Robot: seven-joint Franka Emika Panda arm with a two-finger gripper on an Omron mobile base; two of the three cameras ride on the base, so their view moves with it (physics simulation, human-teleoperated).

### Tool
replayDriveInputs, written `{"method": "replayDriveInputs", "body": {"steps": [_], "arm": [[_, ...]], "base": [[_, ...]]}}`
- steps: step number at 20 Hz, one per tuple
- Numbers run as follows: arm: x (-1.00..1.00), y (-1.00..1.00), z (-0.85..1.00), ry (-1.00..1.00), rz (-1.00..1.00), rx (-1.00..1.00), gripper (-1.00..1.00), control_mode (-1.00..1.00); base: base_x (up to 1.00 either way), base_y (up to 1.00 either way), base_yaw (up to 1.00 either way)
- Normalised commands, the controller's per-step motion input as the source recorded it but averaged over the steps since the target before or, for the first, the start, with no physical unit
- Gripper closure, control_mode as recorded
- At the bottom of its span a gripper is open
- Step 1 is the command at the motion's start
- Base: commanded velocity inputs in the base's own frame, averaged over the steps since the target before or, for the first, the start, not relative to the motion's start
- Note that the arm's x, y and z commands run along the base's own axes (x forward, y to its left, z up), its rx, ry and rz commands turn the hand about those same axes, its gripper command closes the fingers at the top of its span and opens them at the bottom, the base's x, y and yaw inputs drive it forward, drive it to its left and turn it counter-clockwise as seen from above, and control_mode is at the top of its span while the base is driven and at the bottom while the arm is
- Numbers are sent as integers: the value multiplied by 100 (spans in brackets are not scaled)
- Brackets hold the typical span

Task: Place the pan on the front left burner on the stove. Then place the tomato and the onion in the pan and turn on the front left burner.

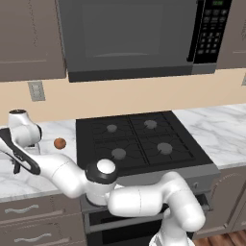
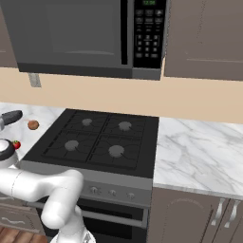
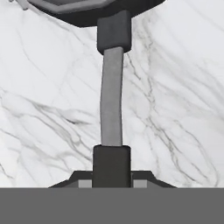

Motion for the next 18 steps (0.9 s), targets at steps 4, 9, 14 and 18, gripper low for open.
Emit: {"method": "replayDriveInputs", "body": {"steps": [4, 9, 14, 18], "arm": [[-1, -6, 14, -17, 0, 0, 100, -100], [-2, -10, 22, -15, 0, 0, 100, -100], [0, -19, 25, -14, 0, 0, 100, -100], [0, -20, 24, -16, 0, 1, 100, -100]], "base": [[0, 0, 0], [0, 0, 0], [0, 0, 0], [0, 0, 0]]}}
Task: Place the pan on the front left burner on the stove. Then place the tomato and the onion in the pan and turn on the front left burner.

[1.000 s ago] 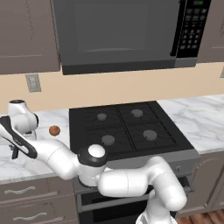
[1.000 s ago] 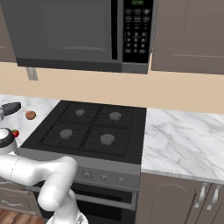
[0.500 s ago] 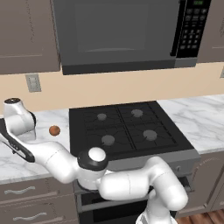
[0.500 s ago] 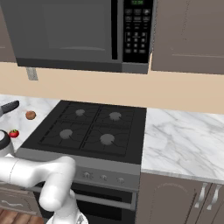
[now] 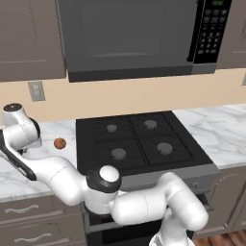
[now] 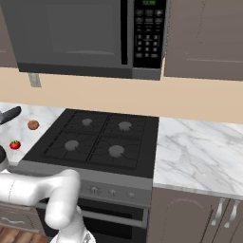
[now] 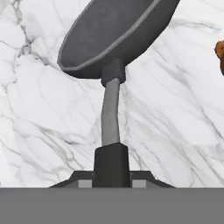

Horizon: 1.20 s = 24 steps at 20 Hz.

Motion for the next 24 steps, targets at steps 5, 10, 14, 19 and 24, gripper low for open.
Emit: {"method": "replayDriveInputs", "body": {"steps": [5, 10, 14, 19, 24], "arm": [[2, -28, 14, -19, 0, 7, 100, -100], [2, -31, 1, -21, 0, 19, 100, -100], [7, -27, 0, -25, 0, 34, 100, -100], [5, -11, 0, -19, 0, 33, 100, -100], [-1, 0, 0, 0, 0, 2, 100, -100]], "base": [[0, 0, 0], [0, 0, 0], [0, 0, 0], [0, 0, 0], [0, 0, 0]]}}
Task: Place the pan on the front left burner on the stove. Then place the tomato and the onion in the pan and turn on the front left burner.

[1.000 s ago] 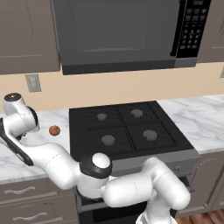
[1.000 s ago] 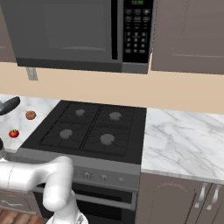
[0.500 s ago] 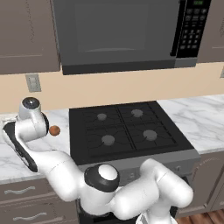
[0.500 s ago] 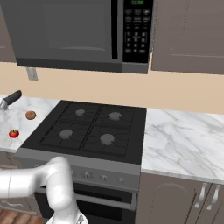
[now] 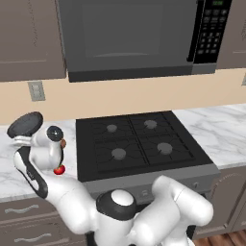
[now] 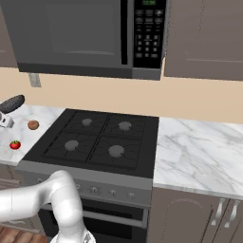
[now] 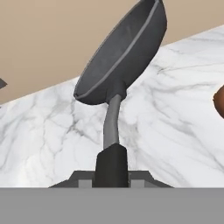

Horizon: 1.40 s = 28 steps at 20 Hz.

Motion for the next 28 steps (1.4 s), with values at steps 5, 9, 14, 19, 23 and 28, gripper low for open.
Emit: {"method": "replayDriveInputs", "body": {"steps": [5, 9, 14, 19, 23, 28], "arm": [[-1, 0, 20, 3, 0, -3, 100, -100], [-2, 0, 48, 0, 0, 0, 100, -100], [-24, -16, 45, 0, 0, 1, 100, -100], [-33, -19, 10, 0, 0, 1, 100, -100], [-27, -31, 5, 0, 0, 0, 100, -100], [-15, -36, 20, 0, 0, 0, 100, -100]], "base": [[0, 0, 0], [0, 0, 0], [0, 0, 0], [0, 0, 0], [0, 0, 0], [0, 0, 0]]}}
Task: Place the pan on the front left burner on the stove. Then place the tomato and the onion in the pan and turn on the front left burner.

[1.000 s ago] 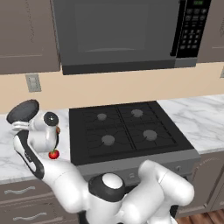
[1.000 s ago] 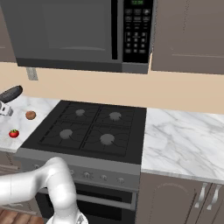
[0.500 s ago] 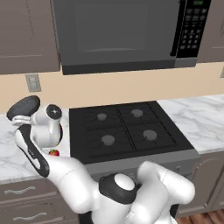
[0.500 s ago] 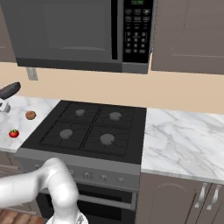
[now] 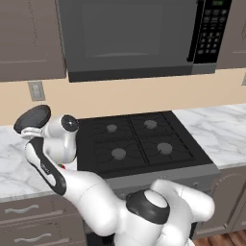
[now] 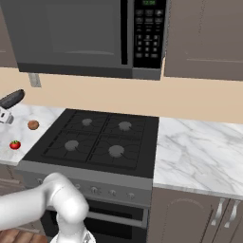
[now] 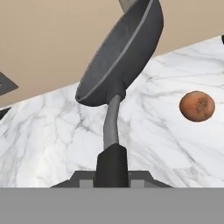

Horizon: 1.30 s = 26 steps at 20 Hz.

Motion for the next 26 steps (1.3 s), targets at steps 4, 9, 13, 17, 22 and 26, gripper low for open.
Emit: {"method": "replayDriveInputs", "body": {"steps": [4, 9, 13, 17, 22, 26], "arm": [[-4, -43, 31, 0, 0, 0, 100, -100], [-11, -48, 33, 0, 0, 0, 100, -100], [-15, -52, 28, 0, 0, 0, 100, -100], [-8, -59, 29, 0, 0, 0, 100, -100], [-10, -68, 12, 0, 0, 4, 100, -100], [-6, -45, 0, 0, 0, 1, 100, -100]], "base": [[0, 0, 0], [0, 0, 0], [0, 0, 0], [0, 0, 0], [0, 0, 0], [0, 0, 0]]}}
